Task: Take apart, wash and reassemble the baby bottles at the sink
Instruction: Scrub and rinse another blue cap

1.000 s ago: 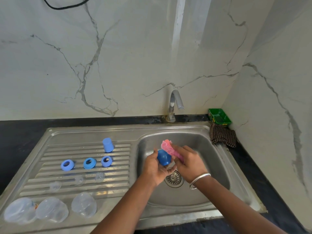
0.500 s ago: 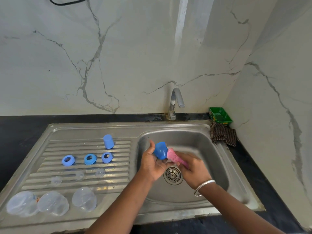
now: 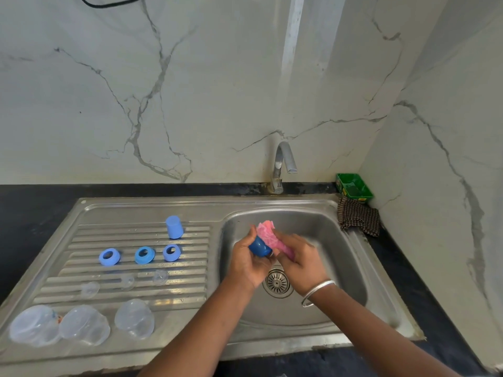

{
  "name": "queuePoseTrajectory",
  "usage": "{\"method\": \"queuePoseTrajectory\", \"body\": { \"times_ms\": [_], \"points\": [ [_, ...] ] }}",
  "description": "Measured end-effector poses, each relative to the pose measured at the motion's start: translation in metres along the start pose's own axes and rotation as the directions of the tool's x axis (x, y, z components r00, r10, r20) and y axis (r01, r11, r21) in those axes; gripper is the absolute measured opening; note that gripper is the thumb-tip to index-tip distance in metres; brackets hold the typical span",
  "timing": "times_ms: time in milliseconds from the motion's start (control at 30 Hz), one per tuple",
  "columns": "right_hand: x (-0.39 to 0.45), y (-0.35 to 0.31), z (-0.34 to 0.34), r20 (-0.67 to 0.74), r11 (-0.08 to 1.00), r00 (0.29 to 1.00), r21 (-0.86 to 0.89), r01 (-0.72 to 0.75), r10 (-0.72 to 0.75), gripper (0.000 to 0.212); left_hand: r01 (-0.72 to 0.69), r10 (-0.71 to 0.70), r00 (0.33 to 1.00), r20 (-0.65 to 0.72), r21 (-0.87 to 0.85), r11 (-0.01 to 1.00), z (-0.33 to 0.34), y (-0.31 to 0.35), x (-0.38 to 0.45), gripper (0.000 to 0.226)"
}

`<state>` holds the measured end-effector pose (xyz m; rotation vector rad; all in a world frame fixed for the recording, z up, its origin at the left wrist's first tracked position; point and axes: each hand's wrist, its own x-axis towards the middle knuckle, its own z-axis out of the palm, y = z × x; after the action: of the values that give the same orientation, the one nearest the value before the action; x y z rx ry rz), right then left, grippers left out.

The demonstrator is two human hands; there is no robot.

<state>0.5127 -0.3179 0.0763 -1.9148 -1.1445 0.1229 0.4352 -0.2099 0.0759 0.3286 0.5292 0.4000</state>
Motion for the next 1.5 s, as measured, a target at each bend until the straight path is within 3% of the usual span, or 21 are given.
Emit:
{"method": "queuePoseTrajectory", "body": {
  "times_ms": [167, 433, 533, 633, 767, 900, 1033, 1133, 1233, 1333, 1433, 1500],
  "points": [
    [-0.019, 0.020, -0.007, 0.076, 0.998, 0.997, -0.058, 0.009, -0.004, 0.045, 0.054, -0.060, 0.997, -0.041, -0.129, 0.990, -0.006, 0.005, 0.003, 0.048],
    [0.002, 0.005, -0.012, -0.049, 0.995, 0.994, 0.012, -0.096, 0.096, 0.045, 0.049, -0.049, 0.998, -0.041, 0.000, 0.999, -0.016, -0.009, 0.012, 0.038],
    [0.010, -0.003, -0.013, -0.009, 0.978, 0.982, 0.093, -0.187, 0.189, 0.043, 0.074, -0.072, 0.997, -0.032, 0.046, 0.996, -0.016, -0.011, 0.010, 0.045],
    [0.009, -0.007, -0.010, 0.041, 0.976, 0.981, 0.107, -0.192, 0.188, 0.046, 0.051, -0.052, 0.999, 0.007, 0.041, 0.998, -0.012, -0.010, 0.005, 0.051],
    [-0.002, -0.006, 0.000, 0.097, 0.933, 0.965, 0.247, -0.261, 0.244, 0.032, -0.019, 0.019, 1.000, 0.022, 0.033, 0.999, -0.006, 0.000, 0.003, 0.038],
    [-0.015, 0.001, 0.001, 0.160, 0.938, 0.951, 0.188, -0.292, 0.264, 0.032, 0.010, -0.008, 0.999, -0.042, 0.047, 0.999, -0.007, 0.006, 0.004, 0.038],
    [-0.004, -0.004, 0.005, 0.200, 0.873, 0.915, 0.286, -0.396, 0.350, 0.029, 0.032, -0.027, 0.995, -0.093, 0.046, 0.998, -0.010, -0.001, 0.001, 0.050],
    [0.013, -0.015, 0.002, 0.212, 0.767, 0.870, 0.411, -0.492, 0.445, 0.015, 0.066, -0.063, 0.991, -0.115, 0.022, 0.998, -0.014, -0.013, 0.001, 0.052],
    [0.017, -0.021, 0.006, 0.277, 0.732, 0.832, 0.396, -0.554, 0.481, 0.016, 0.087, -0.084, 0.985, -0.148, 0.009, 0.996, -0.012, -0.017, 0.002, 0.057],
    [0.008, -0.019, 0.008, 0.253, 0.852, 0.885, 0.263, -0.452, 0.391, 0.030, 0.070, -0.077, 0.972, -0.220, -0.043, 0.997, -0.011, -0.009, 0.007, 0.057],
    [-0.008, -0.018, 0.003, 0.205, 0.982, 0.964, 0.046, -0.181, 0.168, 0.037, 0.059, -0.082, 0.960, -0.266, -0.093, 0.994, -0.011, 0.003, 0.010, 0.059],
    [-0.010, -0.018, 0.001, 0.166, 0.996, 0.986, -0.091, -0.017, 0.032, 0.049, 0.074, -0.093, 0.960, -0.266, -0.081, 0.994, -0.010, 0.001, 0.010, 0.058]
  ]
}}
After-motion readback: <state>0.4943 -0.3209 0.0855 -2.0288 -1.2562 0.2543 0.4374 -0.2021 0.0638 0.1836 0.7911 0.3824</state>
